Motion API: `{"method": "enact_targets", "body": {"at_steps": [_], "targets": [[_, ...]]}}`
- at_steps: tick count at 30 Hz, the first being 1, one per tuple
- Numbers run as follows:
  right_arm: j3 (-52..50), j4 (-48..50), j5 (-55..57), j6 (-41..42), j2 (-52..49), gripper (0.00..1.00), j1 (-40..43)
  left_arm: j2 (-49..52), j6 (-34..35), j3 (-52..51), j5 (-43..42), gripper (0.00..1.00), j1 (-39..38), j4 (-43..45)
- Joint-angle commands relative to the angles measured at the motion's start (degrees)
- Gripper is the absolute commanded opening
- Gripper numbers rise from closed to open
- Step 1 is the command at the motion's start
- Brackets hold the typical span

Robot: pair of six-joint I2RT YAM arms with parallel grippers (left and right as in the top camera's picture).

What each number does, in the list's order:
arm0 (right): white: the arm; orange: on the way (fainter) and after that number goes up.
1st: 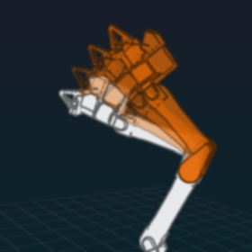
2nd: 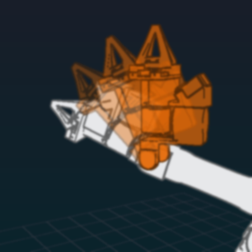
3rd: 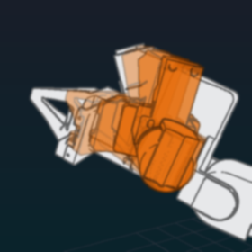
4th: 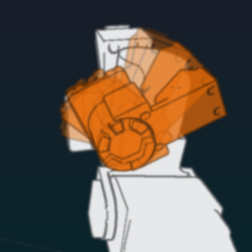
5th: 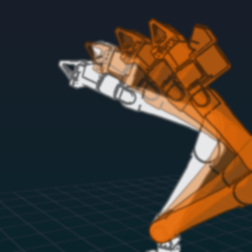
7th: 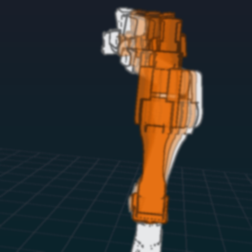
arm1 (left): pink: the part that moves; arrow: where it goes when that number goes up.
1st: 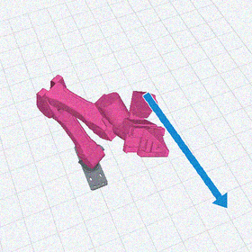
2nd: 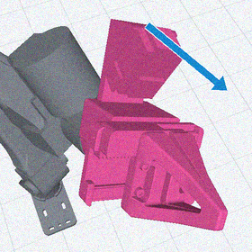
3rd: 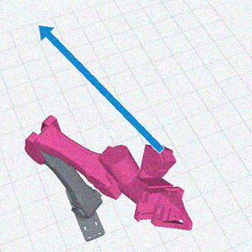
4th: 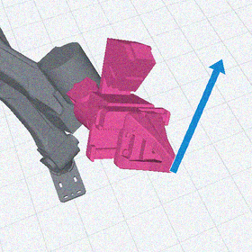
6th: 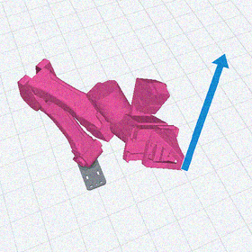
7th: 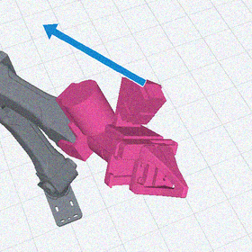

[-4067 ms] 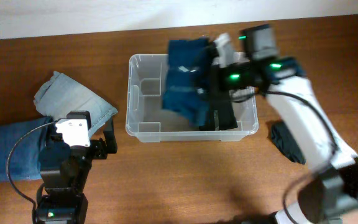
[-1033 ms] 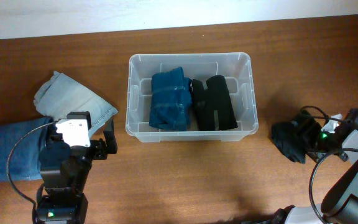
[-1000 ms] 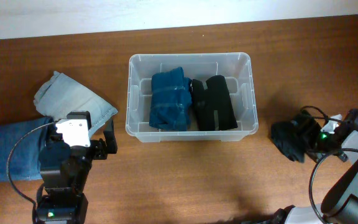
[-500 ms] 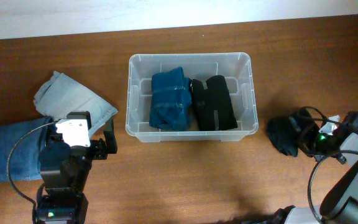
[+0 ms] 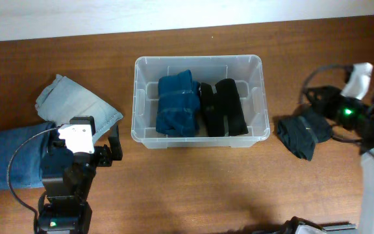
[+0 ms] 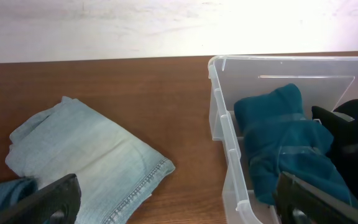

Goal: Pack container
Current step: 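Grasp the remaining black garment on the right with the right gripper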

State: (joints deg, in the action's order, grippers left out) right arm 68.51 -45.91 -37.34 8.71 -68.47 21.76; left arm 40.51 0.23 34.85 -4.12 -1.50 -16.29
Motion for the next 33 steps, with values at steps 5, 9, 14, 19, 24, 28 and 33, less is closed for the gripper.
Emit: {"method": "enact_targets", "body": {"at_steps": [5, 9, 14, 19, 24, 28, 33], "targets": [[0.3, -1.6, 14.2, 4.5, -1.8, 0.35, -8.7, 0.0, 0.2, 1.2, -0.6, 0.99, -0.2, 0.1], [0.2, -4.1, 19.2, 7.3, -3.5, 0.57, -4.1, 0.0, 0.2, 1.2, -0.6, 1.0, -0.2, 0.1], [-2.2, -4.9, 19.1, 7.1, -5.9, 0.81, 6.3, 0.0, 0.2, 1.2, -0.6, 0.99, -0.2, 0.1], [-10.4, -3.0, 15.7, 5.6, -10.9, 0.81, 14.3, 0.0, 0.1, 1.2, -0.6, 1.0, -0.2, 0.1], [-19.8, 6.9, 10.3, 3.3, -18.9, 0.8, 16.8, 0.0, 0.1, 1.2, -0.6, 0.99, -0.2, 0.1], [-23.4, 14.8, 8.3, 3.3, -24.1, 0.78, 16.9, 0.0, 0.2, 1.2, -0.6, 0.99, -0.2, 0.1], [-24.1, 21.2, 7.8, 3.4, -29.1, 0.73, 16.9, 0.0, 0.2, 1.2, -0.6, 0.99, -0.2, 0.1]]}}
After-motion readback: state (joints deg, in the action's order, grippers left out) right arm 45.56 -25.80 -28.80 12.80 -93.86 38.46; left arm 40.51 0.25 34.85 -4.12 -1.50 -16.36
